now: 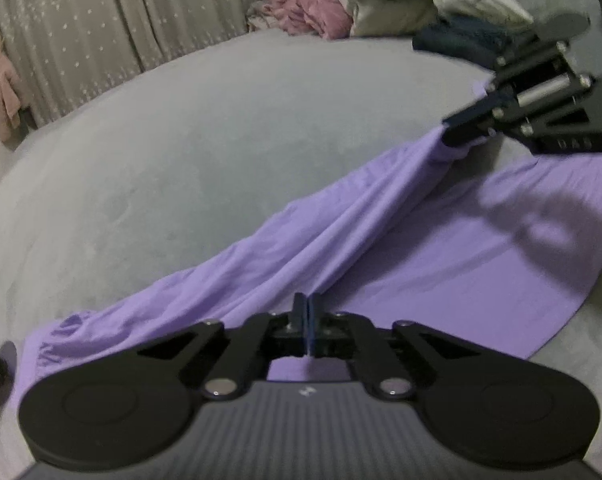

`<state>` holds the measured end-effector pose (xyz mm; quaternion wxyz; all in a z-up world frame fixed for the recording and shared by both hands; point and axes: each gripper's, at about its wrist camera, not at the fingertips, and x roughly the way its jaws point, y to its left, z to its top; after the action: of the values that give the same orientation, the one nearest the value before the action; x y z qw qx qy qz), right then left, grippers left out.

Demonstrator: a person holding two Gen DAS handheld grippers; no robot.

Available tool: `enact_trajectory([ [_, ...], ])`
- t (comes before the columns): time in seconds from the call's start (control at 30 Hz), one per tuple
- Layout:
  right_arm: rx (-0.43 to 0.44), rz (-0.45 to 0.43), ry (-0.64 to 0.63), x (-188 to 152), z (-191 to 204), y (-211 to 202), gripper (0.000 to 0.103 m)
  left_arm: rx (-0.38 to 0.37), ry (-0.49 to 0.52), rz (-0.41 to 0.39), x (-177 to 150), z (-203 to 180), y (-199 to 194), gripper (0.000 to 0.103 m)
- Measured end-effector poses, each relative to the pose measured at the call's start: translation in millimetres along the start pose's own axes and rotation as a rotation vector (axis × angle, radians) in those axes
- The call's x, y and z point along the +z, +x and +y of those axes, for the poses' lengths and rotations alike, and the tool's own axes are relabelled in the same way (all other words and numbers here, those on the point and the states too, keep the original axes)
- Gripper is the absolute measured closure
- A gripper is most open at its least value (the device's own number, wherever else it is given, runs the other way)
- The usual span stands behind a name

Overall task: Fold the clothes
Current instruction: 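Grasp the pants edge with the right gripper while the left gripper grasps the leg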

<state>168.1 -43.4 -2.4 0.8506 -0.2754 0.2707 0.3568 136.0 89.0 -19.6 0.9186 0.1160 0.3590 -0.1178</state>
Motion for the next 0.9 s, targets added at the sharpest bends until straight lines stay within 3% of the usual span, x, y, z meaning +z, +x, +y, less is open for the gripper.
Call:
enact_trajectory([
  [0.63,0.164,0.087,-0.182,-17.0,40.1,-38.6,0.103,-0.164,0.08,-0.019,-20.3,-0.4,-43.8,0.103],
  [0.9,0.257,0.151,-0.235,-24.0,52.8,-40.7,0.103,-0.244,0.148,0.07,-26.5,-1.6,-35.5,0.103],
])
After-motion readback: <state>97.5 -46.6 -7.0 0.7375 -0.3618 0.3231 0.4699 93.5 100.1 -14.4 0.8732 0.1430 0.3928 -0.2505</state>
